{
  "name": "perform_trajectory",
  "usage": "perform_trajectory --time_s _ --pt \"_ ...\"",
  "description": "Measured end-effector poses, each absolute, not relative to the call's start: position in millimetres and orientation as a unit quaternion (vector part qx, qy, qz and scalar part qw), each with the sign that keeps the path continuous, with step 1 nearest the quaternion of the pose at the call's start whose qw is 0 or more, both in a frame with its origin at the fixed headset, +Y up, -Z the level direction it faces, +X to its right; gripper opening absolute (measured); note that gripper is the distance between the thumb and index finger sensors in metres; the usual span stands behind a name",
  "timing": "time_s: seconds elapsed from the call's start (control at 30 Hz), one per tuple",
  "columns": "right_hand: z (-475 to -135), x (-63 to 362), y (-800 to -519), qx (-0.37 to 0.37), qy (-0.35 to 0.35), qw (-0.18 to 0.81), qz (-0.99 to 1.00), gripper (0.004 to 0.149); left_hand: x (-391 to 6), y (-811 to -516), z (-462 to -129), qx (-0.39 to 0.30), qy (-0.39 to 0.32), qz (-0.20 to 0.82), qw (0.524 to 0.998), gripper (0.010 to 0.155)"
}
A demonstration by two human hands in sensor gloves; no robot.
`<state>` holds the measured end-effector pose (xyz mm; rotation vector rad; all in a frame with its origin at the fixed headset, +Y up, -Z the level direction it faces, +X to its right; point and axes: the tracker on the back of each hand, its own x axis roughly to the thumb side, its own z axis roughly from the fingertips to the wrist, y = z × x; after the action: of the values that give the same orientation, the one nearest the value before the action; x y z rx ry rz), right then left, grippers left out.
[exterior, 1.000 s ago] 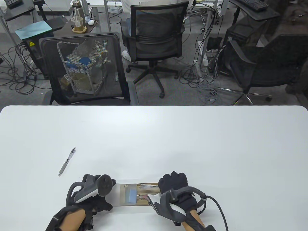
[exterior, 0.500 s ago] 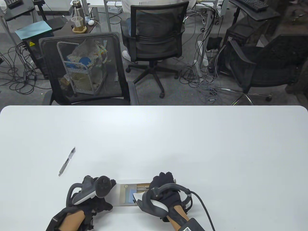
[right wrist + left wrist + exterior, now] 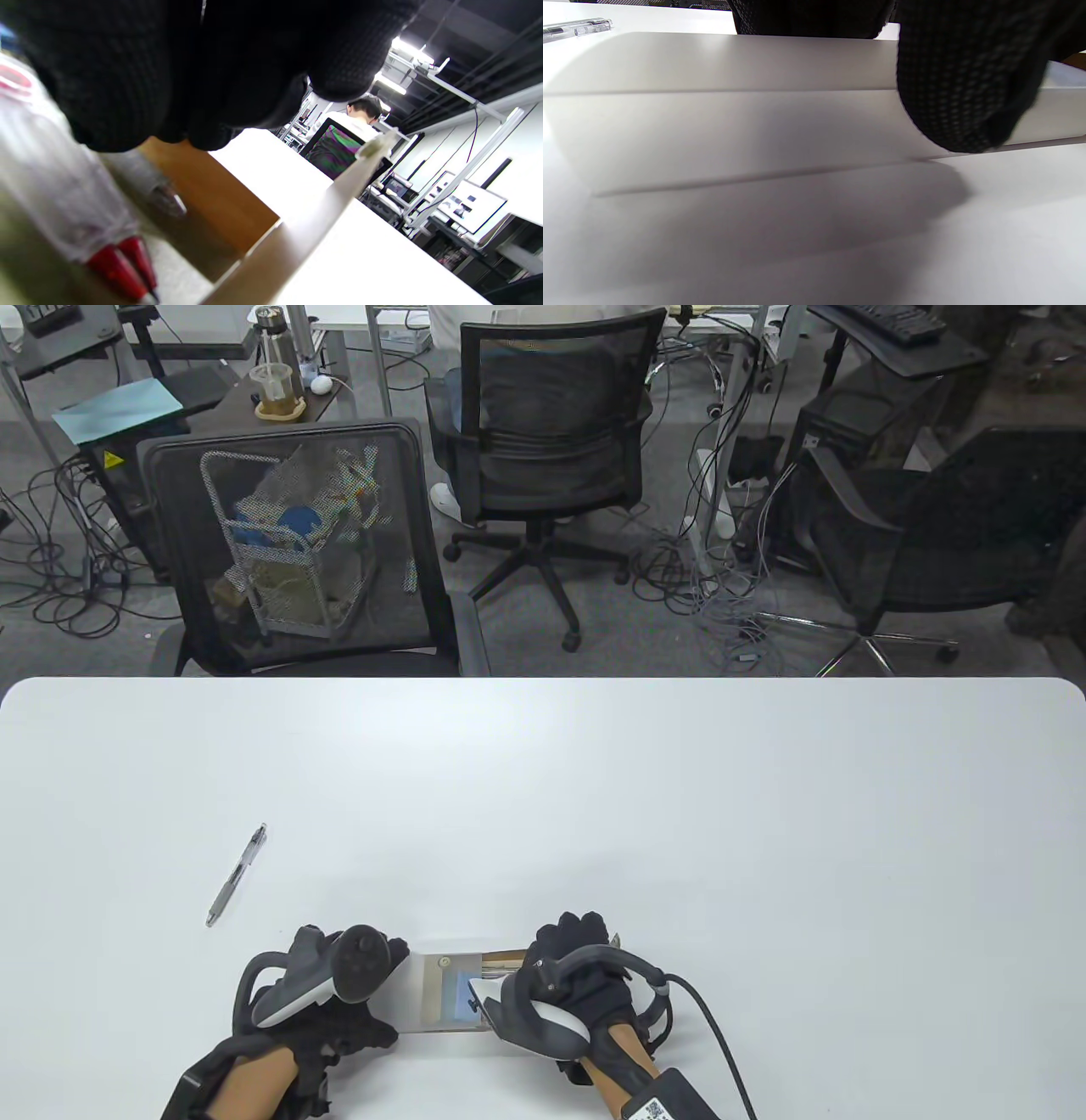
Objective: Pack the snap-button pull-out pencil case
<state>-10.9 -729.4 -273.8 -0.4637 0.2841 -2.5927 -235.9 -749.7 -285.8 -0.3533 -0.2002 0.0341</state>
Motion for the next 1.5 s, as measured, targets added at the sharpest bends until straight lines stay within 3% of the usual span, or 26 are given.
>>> perform_trajectory --time_s 0.27,0.43,0.67,0.77,0.93,1.03,1.23,1.5 --pt "-262.5 52.7 -700.4 -0.102 0.163 0.063 -0.979 0.061 -237.2 -749.9 -286.1 -0.177 -0.099 0.020 0.979 0.095" --pt "-266.3 101.5 -711.1 -0.073 0.140 -0.030 -0.987 0.079 -237.1 -749.7 -285.9 -0.177 -0.098 0.016 0.979 0.096" --pt "-269.2 119.5 -723.6 -0.061 0.125 -0.021 -0.990 0.084 -239.7 -743.4 -286.0 -0.189 -0.084 0.004 0.978 0.103" --pt "-268.9 123.8 -724.3 -0.058 0.120 -0.044 -0.990 0.084 -251.2 -727.4 -291.3 -0.179 -0.071 0.056 0.980 0.104" --pt "-268.5 124.6 -723.4 -0.057 0.121 -0.041 -0.990 0.083 -293.1 -700.5 -318.5 -0.143 0.043 0.117 0.982 0.099" --pt "-268.5 123.8 -723.9 -0.060 0.122 -0.045 -0.990 0.083 -323.0 -698.8 -338.9 -0.142 0.123 0.159 0.969 0.097" --pt "-266.5 120.1 -724.6 -0.067 0.123 -0.041 -0.989 0.083 -371.7 -719.6 -370.0 -0.154 0.281 0.145 0.936 0.092" --pt "-265.0 116.0 -724.7 -0.067 0.126 -0.033 -0.989 0.083 -404.6 -751.4 -387.0 -0.185 0.386 0.076 0.900 0.082"
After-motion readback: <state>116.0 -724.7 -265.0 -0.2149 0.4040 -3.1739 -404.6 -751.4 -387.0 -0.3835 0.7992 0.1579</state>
